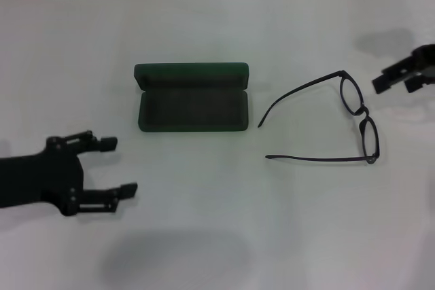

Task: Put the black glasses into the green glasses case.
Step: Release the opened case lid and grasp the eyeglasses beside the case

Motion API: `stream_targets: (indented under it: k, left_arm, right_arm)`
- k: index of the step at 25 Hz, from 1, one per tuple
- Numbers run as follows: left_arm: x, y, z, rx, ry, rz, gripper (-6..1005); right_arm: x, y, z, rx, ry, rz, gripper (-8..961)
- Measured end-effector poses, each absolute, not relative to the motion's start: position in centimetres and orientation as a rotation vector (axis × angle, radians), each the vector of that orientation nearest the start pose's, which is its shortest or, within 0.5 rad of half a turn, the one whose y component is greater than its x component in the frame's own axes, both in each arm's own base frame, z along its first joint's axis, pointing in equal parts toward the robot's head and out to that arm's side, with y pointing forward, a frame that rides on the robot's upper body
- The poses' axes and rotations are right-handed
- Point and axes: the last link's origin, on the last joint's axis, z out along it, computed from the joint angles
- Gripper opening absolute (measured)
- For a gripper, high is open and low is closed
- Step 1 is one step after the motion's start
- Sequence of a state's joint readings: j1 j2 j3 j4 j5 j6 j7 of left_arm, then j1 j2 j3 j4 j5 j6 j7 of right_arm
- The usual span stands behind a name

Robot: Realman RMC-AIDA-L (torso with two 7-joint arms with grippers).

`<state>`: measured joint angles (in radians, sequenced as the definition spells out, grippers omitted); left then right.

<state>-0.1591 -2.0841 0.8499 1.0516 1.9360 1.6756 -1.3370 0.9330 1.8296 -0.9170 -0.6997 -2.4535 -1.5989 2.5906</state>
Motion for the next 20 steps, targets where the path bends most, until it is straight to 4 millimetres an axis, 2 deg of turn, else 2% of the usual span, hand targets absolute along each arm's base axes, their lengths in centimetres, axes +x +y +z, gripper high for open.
stream_targets:
  k: [2, 3, 6, 11, 16, 20]
  left_arm:
    - [-30.9, 24.5, 3.7, -2.751, -0.501, -0.492, 892]
    - [-30.9, 24.3, 3.1, -2.801, -0.513, -0.487, 892]
    - [-30.9, 24.3, 2.7, -2.845, -0.516, -0.454, 892]
    - [-30.7, 24.7, 1.7, -2.905, -0.522, -0.431, 891]
    - [-30.5, 25.0, 1.6, -2.92, -0.515, -0.424, 891]
    - [-30.5, 25.0, 1.5, -2.922, -0.512, -0.424, 891]
  right_arm:
    - [19.2, 42.6, 7.0, -2.441, 1.567, -0.197, 843]
    - [18.3, 43.0, 5.9, -2.423, 1.574, -0.264, 843]
    - [17.5, 43.1, 4.4, -2.396, 1.576, -0.339, 843]
    - [16.3, 43.1, 2.3, -2.383, 1.573, -0.362, 843]
    - [16.0, 43.1, 1.0, -2.354, 1.576, -0.419, 844]
    - [16.7, 42.9, 0.3, -2.339, 1.589, -0.446, 844]
